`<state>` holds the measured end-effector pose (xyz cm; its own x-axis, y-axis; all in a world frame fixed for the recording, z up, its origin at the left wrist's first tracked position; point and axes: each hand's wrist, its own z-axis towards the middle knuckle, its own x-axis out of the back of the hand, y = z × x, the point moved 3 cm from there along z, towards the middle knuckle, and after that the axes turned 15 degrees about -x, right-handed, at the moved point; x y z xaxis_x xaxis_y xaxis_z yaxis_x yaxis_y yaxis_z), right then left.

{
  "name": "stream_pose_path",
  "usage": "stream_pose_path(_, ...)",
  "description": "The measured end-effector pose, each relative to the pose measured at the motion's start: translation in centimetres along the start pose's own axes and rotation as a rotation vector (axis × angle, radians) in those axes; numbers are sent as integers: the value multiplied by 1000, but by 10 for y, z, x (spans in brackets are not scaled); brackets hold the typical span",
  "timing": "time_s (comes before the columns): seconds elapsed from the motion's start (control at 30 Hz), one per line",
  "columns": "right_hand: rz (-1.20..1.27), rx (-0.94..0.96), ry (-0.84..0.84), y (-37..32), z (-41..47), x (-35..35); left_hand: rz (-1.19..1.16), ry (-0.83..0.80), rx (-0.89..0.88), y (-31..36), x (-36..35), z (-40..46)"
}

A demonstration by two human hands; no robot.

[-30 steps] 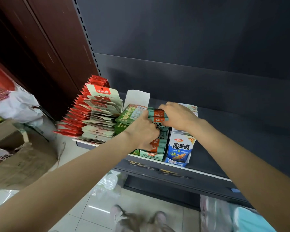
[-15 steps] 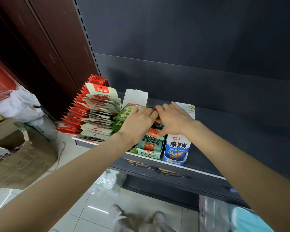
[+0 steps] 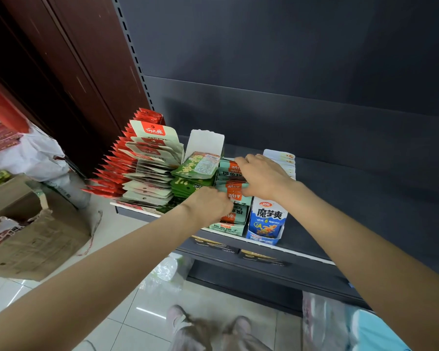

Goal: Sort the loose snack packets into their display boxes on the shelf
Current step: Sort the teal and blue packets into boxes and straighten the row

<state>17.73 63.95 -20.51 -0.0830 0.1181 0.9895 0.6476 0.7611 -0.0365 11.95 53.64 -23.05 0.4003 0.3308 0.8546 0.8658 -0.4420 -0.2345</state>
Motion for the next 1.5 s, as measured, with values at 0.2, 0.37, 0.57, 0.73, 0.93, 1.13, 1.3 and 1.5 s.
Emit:
stream_pose_path(0.2, 13, -2, 0, 3, 2, -1, -64, -25, 19, -5, -1, 2)
stream_pose_path(0.37, -3, 8, -5, 3, 3, -2, 70, 38, -1, 2, 3, 1)
stream_pose_path(0.57, 16, 54, 33, 5, 1, -4, -27, 139, 124, -2, -1, -1)
stream_pose_path(0.73, -40, 110, -88, 11, -5, -11, -136, 168, 220, -3, 1, -2)
stream_pose_path(0.93, -100, 75, 50, 7, -5, -15, -246, 341, 218, -5, -3, -5)
stream_pose_path(1.13, -116, 102, 119, 6, -4, -20, -78, 475, -128, 6, -7, -11)
stream_pose_path(1.3, -90, 100, 115, 8, -3, -20, -114, 26, -28, 5, -12, 6)
stream_pose_path(1.5, -85, 101, 111, 9, -2, -18, -306, -58, 28, -6, -12, 16)
